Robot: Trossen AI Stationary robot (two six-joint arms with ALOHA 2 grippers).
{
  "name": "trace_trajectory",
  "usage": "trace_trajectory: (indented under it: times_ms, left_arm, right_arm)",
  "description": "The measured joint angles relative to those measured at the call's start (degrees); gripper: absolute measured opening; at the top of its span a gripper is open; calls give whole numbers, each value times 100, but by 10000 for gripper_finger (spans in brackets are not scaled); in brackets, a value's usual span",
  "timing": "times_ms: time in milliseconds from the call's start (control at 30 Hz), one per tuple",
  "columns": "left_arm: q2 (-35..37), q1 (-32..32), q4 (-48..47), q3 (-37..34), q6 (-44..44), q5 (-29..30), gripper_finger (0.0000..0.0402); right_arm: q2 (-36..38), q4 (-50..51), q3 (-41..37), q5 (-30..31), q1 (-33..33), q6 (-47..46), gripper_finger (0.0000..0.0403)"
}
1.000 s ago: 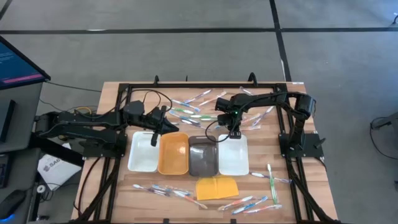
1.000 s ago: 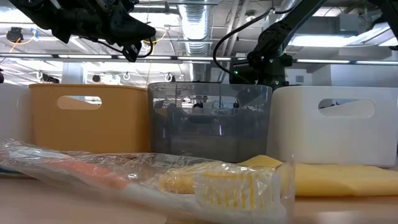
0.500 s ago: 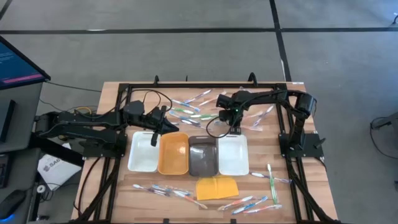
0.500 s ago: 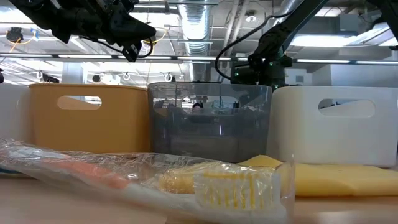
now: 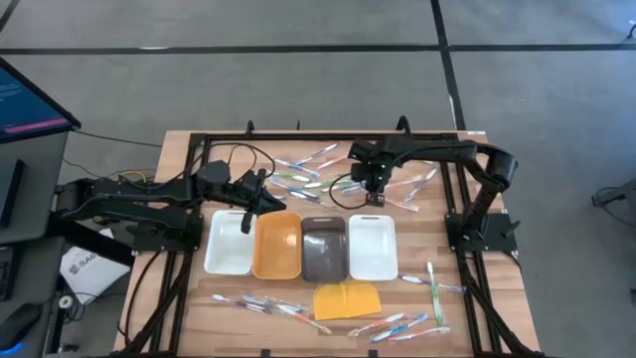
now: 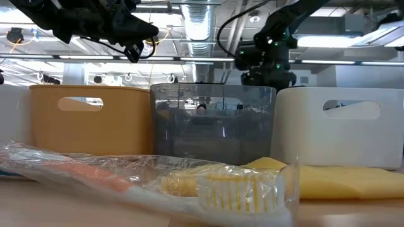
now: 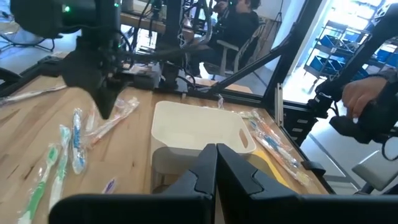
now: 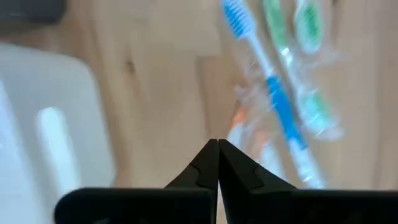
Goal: Pick & Place Toothbrushes
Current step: Adjust the orange toothbrushes
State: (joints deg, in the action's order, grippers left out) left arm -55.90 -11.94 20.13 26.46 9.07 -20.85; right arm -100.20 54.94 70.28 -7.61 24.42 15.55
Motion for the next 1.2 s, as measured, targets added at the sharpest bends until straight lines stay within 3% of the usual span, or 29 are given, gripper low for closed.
trace_trajectory:
  times_ms: [500,867,1200]
  left_arm:
    - [1,45,40,0,-7,-1,2]
    - [0,39,113,0,-6,1,2]
    - [0,39,140,0,-6,1,2]
  right_arm:
    - [256,-525,-1692,-346,-115,-559,0]
    - [258,-1179,-1886,-322,230,-450,0]
    - [267,-1450,-1875,120,485,-446,0]
